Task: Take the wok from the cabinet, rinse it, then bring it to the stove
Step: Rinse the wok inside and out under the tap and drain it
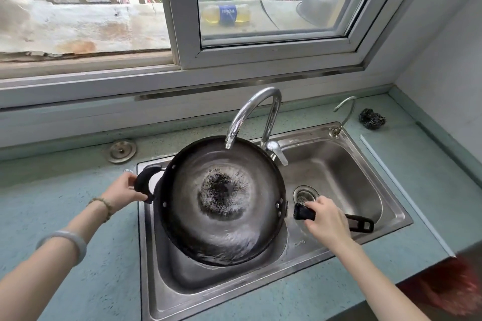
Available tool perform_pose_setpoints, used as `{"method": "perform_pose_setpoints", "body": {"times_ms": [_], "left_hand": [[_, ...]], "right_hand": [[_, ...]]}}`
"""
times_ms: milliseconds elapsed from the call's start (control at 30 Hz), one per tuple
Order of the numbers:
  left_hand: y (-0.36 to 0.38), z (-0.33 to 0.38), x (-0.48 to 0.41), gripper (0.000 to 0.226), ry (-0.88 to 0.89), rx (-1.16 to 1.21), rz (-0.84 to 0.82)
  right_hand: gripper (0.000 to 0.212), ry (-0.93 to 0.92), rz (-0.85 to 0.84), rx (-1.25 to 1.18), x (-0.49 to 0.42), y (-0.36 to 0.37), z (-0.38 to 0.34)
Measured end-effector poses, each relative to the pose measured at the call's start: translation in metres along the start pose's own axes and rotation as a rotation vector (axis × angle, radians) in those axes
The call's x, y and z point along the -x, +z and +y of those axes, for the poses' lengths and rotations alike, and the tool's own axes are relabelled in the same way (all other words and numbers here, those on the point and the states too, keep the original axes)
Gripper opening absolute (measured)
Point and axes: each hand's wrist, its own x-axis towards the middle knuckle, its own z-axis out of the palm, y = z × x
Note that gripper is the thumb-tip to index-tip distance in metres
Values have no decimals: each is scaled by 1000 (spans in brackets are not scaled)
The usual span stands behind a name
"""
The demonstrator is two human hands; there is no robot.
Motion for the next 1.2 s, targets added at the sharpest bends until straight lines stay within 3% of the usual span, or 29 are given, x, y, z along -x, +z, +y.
{"method": "perform_pose_setpoints", "body": {"times_ms": [233,467,700,1000,1200], "left_hand": [[13,-15,18,53,46,-179,-91],[24,-28,38,44,257,-395,73],[24,-25,53,43,373,-396,259],[12,-7,91,44,498,-298,480],[1,14,110,47,482,-174,529]], "right_hand": [[34,70,80,-56,10,49,5],[32,158,90,-105,21,68,9],[20,140,6,-85,27,50,4],[18,87,235,-51,25,16,4],[25,126,313,-92,30,-26,-9]]}}
